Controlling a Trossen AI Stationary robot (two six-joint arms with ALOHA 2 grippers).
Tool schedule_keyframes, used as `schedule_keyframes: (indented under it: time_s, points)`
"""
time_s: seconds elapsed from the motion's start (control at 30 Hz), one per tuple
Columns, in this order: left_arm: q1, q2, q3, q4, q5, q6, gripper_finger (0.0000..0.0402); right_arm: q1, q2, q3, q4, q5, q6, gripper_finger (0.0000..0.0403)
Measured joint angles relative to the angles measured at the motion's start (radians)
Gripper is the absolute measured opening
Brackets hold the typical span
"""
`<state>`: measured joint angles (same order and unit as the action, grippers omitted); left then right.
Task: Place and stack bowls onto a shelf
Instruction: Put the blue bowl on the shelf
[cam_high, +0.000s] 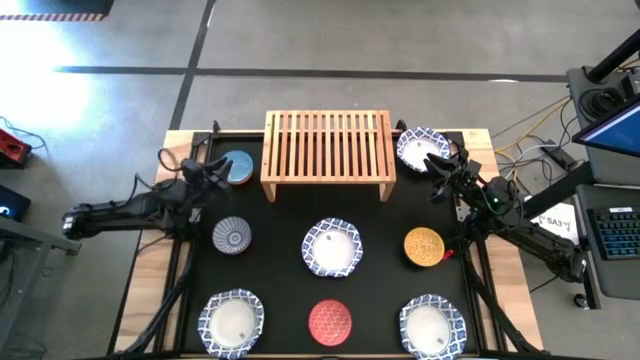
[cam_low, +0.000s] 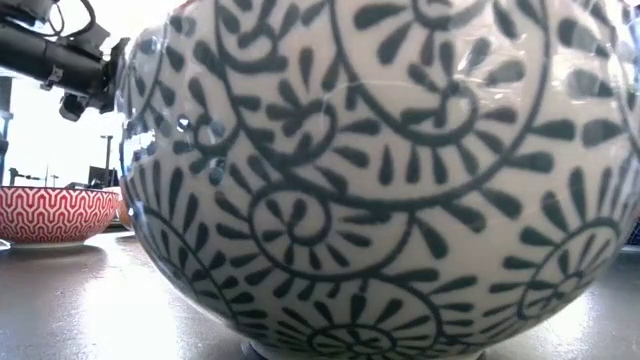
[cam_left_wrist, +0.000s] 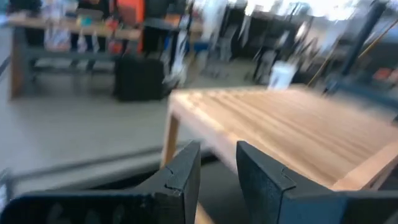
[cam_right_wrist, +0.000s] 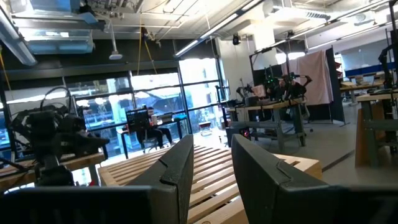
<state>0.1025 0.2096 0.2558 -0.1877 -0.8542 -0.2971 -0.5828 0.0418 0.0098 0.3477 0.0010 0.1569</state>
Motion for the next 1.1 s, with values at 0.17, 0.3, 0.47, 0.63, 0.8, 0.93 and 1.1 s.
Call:
schedule_keyframes:
  time_s: [0.17, 0.3, 0.47, 0.63, 0.8, 0.93, 1.1]
  points:
    - [0.028, 0.124, 0.134, -0.277, 0.008, -0.174, 0.0087, 0.000, 0.000, 0.000, 0.000, 0.000, 0.000, 0.0098]
    - [0.052, 0.233, 0.250, -0.453, 0.041, -0.245, 0.0087, 0.000, 0.000, 0.000, 0.000, 0.000, 0.000, 0.0098]
    - [0.104, 0.355, 0.337, -0.611, 0.161, -0.259, 0.0087, 0.000, 0.000, 0.000, 0.000, 0.000, 0.000, 0.0098]
    - [0.206, 0.445, 0.352, -0.671, 0.312, -0.253, 0.0087, 0.000, 0.000, 0.000, 0.000, 0.000, 0.000, 0.0098]
    - [0.338, 0.511, 0.346, -0.648, 0.459, -0.189, 0.0089, 0.000, 0.000, 0.000, 0.000, 0.000, 0.000, 0.0098]
    - [0.431, 0.564, 0.345, -0.604, 0.555, -0.132, 0.0106, 0.000, 0.000, 0.000, 0.000, 0.000, 0.000, 0.0098]
    - [0.488, 0.649, 0.347, -0.573, 0.611, -0.071, 0.0137, 0.000, 0.000, 0.000, 0.000, 0.000, 0.000, 0.0098]
